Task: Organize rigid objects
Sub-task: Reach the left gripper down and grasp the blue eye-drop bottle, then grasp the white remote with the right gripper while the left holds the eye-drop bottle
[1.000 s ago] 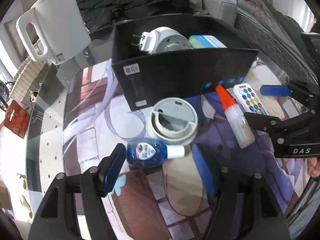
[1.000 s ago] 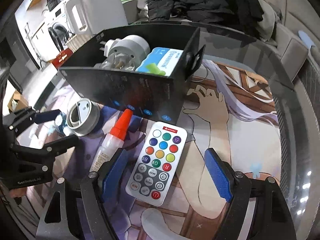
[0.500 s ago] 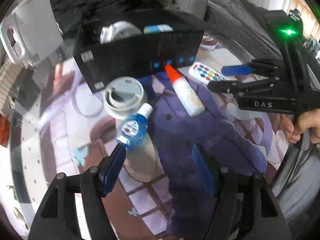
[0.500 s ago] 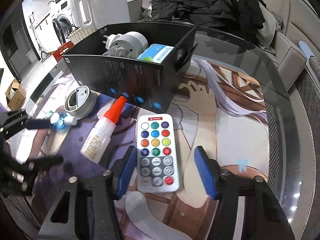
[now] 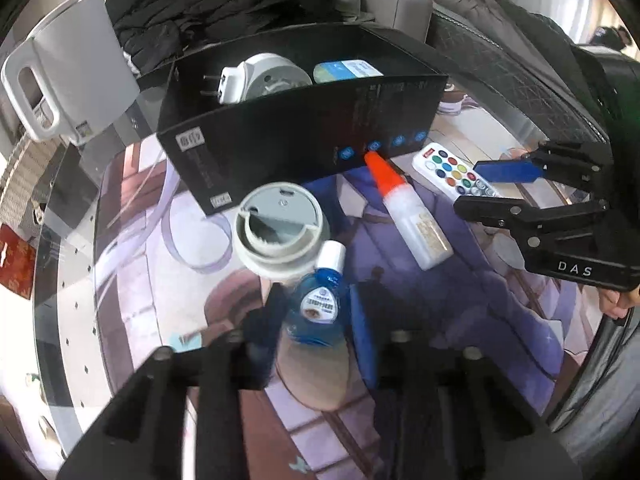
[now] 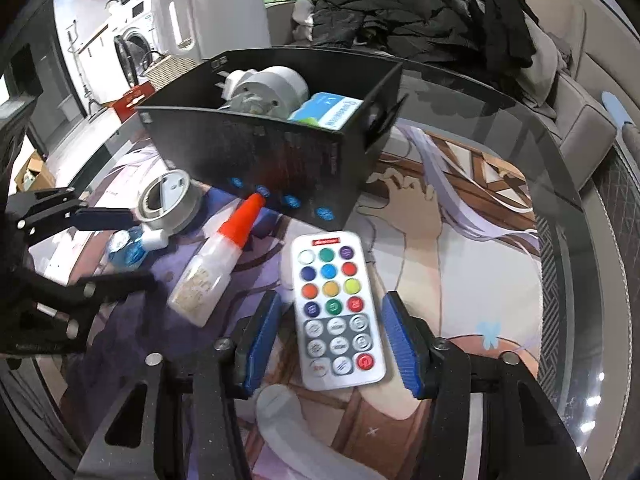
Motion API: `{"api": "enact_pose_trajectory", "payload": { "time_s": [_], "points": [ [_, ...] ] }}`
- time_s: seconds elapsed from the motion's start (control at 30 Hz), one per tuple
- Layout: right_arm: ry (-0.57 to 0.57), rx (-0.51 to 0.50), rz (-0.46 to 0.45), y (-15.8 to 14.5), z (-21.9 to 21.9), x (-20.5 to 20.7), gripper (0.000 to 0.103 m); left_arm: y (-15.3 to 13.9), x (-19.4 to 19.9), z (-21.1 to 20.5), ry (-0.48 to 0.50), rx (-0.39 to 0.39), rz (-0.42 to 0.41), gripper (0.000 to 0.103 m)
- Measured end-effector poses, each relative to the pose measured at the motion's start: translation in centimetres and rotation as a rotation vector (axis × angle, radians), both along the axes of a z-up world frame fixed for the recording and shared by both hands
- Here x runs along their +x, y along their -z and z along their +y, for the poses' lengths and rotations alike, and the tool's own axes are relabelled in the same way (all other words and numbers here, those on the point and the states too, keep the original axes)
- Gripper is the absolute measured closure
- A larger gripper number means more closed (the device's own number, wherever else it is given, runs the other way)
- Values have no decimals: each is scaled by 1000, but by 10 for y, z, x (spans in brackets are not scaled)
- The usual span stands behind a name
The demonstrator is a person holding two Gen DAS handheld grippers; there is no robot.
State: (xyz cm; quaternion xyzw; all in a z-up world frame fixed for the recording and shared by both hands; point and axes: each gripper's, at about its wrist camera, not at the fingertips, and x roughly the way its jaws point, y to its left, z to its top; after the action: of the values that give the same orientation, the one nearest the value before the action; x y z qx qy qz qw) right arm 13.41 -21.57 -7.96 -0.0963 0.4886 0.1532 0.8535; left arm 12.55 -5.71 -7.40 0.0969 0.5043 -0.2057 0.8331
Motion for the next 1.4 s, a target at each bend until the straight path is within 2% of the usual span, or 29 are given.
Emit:
{"api": "enact_pose_trajectory", "payload": {
  "time_s": [0.1, 0.3, 0.43, 0.5, 0.57, 0.6, 0.7, 0.73, 1.0, 1.2, 1.4],
  "points": [
    [-15, 8, 13, -1, 3, -9, 63, -1, -10, 2, -37, 12, 12, 74],
    [-70, 7, 25, -3, 15, -30, 63, 0, -25, 0, -72, 35, -1, 74],
    [-84, -17, 16, -3, 22, -34, 63, 1, -23, 0, -87, 43, -5, 67],
    [-82, -20, 16, -3, 24, -33, 60, 1, -22, -1, -84, 42, -8, 66],
    [-79, -13, 18, -2, 22, -30, 59, 2, -21, -2, -81, 39, -7, 69],
    [-73, -11, 17, -2, 21, -29, 58, 1, -21, -3, -77, 31, -4, 74],
    [-75, -4, 10, -2, 20, -28, 59, 1, -21, -6, -73, 27, -7, 75],
    [-82, 4, 14, -2, 20, -28, 63, 1, -21, -7, -70, 28, -9, 75],
    [-49, 20, -12, -6, 14, -29, 63, -13, -25, -7, -89, -27, -38, 75],
    [-43, 37, -29, -15, 12, -33, 63, -17, -26, -10, -92, -30, -53, 75],
    [-53, 8, 2, -5, 18, -30, 63, -11, -24, -10, -99, -17, -29, 75]
  ]
}}
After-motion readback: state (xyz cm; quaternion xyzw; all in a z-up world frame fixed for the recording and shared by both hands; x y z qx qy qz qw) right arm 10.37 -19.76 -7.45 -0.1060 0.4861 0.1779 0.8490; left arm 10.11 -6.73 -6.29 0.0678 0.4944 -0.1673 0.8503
